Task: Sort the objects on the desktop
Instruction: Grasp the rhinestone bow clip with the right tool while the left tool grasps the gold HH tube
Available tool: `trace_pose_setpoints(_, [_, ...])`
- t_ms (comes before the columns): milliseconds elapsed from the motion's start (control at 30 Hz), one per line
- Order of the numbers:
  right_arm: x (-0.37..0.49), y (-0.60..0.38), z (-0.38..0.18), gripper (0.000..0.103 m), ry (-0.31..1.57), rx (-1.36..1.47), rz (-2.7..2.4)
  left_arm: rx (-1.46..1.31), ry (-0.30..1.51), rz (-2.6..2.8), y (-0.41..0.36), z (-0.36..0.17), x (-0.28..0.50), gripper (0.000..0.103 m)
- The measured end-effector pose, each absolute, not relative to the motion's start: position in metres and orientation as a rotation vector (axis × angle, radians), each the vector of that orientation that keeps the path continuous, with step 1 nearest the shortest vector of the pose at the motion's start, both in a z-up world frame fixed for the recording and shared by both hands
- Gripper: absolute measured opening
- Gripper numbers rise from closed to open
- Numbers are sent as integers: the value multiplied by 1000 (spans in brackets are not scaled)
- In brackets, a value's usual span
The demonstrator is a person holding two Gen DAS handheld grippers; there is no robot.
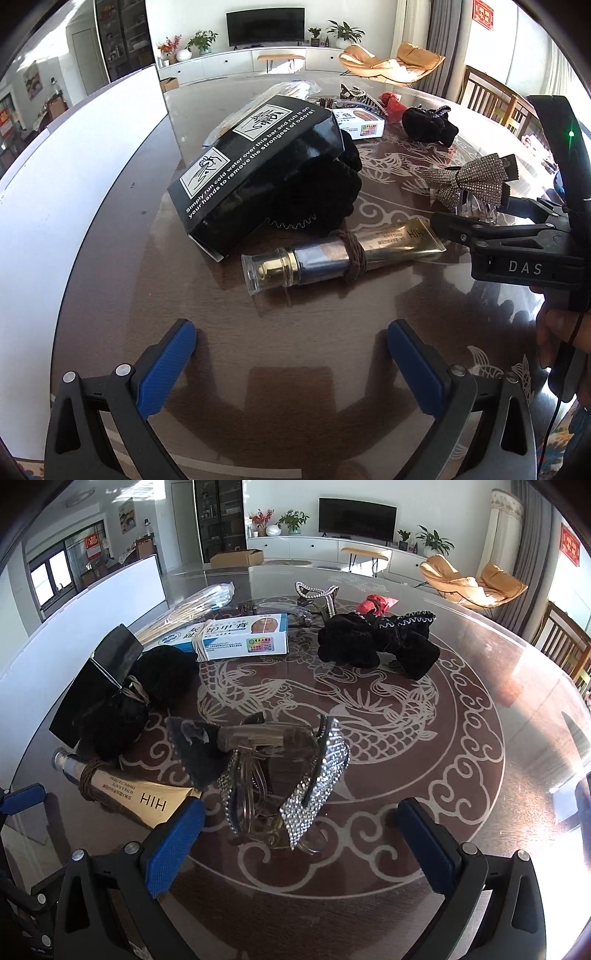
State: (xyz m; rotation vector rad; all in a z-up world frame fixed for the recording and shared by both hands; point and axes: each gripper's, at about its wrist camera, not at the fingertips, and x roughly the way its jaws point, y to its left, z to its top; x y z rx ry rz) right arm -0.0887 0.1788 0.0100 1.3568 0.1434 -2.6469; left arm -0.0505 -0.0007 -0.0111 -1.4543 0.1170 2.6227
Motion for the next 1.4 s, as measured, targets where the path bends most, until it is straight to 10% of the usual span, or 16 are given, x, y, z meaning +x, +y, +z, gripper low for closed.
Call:
trace_pose_setpoints(867, [-131, 171, 11, 103, 150, 1360, -2643, -1348, 294, 2427, 12, -10, -91, 103])
trace_pose_setpoints(1200, [-133, 170, 10, 103, 147, 1359, -2643, -1247, 381, 2312, 24, 0, -48, 37])
trace_pose_setpoints(1400, [-134, 170, 10, 103, 145, 1359, -2645, -1253, 401, 2279, 29, 3, -29, 40])
